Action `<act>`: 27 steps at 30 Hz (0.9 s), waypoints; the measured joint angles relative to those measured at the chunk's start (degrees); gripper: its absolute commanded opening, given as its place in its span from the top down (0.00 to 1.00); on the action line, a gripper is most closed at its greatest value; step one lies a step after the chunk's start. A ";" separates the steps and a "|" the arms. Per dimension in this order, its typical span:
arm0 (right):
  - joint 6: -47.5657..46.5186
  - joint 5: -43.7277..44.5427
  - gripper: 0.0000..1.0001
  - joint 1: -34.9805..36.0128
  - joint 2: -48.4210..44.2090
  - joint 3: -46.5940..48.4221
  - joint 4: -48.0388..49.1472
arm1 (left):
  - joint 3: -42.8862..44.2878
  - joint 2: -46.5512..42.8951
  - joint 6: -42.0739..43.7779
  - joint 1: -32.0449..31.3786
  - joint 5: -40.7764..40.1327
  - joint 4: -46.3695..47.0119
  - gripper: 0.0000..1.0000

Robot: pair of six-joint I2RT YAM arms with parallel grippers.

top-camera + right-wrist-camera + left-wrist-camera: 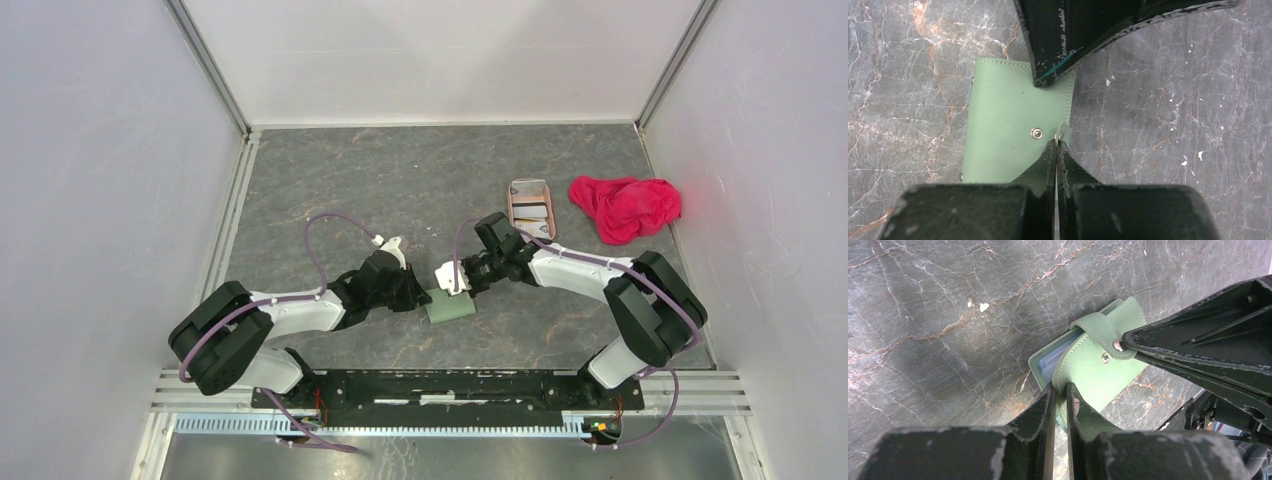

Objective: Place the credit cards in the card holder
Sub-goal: Close the card holder at the center of the board.

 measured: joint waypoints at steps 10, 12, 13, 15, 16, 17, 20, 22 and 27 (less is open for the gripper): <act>-2.67 0.24 1.00 0.48 -0.20 1.68 -4.83 | 0.33 0.00 0.00 0.00 -0.04 -0.61 0.85; -3.65 0.68 1.00 1.01 -0.17 1.68 -5.62 | 0.35 0.00 0.00 -0.02 -0.02 -0.66 0.85; -4.09 1.05 1.00 1.27 -0.13 1.68 -5.95 | 0.42 0.00 0.00 0.00 0.00 -0.76 0.85; -4.79 1.64 1.00 1.81 0.09 1.70 -6.36 | 0.59 0.00 0.00 -0.02 0.04 -1.09 0.85; -4.98 1.79 1.00 1.97 0.26 1.70 -6.45 | 0.66 0.00 0.00 -0.02 0.04 -1.22 0.85; -5.25 1.90 1.00 2.16 0.50 1.70 -6.47 | 0.66 0.00 0.00 -0.02 0.04 -1.31 0.86; -5.73 2.27 1.00 2.45 0.72 1.70 -6.49 | 0.70 0.00 0.00 -0.02 0.04 -1.42 0.86; -5.97 2.54 1.00 2.62 0.72 1.70 -6.58 | 0.74 0.00 0.00 -0.02 0.04 -1.49 0.86; -6.62 3.17 1.00 3.02 0.72 1.70 -6.62 | 0.74 0.00 0.00 -0.02 0.07 -1.53 0.86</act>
